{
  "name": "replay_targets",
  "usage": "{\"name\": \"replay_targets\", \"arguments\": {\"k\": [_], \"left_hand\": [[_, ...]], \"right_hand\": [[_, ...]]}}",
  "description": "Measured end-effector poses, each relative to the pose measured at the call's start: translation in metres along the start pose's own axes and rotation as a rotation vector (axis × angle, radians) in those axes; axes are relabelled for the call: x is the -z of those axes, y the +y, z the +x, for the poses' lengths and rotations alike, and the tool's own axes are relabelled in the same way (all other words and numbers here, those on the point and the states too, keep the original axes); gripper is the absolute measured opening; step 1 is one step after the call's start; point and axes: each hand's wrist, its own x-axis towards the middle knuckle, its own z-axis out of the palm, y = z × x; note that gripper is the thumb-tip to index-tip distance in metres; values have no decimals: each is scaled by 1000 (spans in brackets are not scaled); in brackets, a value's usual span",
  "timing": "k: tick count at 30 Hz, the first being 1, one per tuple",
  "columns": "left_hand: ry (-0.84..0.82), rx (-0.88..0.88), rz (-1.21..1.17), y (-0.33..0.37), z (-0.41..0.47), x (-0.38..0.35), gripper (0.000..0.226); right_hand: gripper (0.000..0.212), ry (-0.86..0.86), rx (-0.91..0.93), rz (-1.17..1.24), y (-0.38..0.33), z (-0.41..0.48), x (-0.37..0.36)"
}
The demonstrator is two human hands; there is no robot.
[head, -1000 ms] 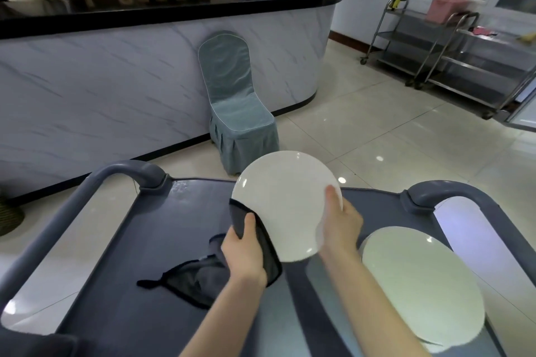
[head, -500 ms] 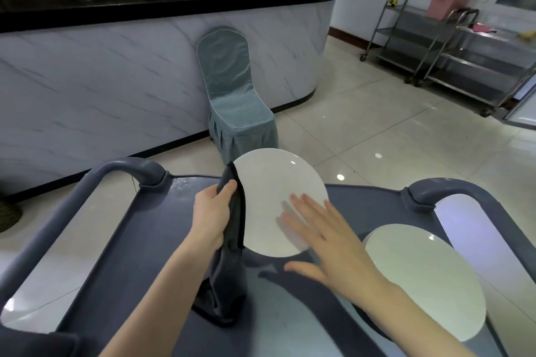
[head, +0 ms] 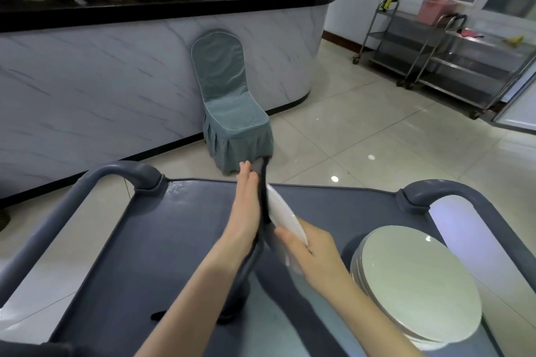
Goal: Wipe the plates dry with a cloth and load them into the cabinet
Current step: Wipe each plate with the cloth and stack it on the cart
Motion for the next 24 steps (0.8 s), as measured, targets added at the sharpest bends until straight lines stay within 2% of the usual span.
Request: {"name": "replay_targets", "arguments": {"k": [3, 6, 8, 11, 16, 19, 22, 24], "left_hand": [[-56, -353, 305, -20, -16, -8, 47], [-172, -508, 539, -39, -31, -15, 53], [-230, -576, 684, -49, -39, -19, 60], [-264, -559, 677, -47, -37, -20, 60], [-202, -270, 380, -26, -16, -11, 49], [-228, -407, 484, -31, -32, -15, 53], [-296, -571, 662, -48, -53, -29, 62], [-309, -610, 725, -53, -53, -32, 62]], "right_hand": [[27, 119, -219, 300, -8, 0, -4], [36, 216, -368, 638, -13, 8, 1], [41, 274, -425, 736, -16, 12, 5], [39, 285, -430, 763, -18, 12, 5], [40, 269, -417, 714, -20, 4, 3], [45, 265, -369, 698, -23, 9, 9], [37, 270, -332, 701, -21, 13, 11], [34, 267, -341, 721, -19, 11, 11]]}}
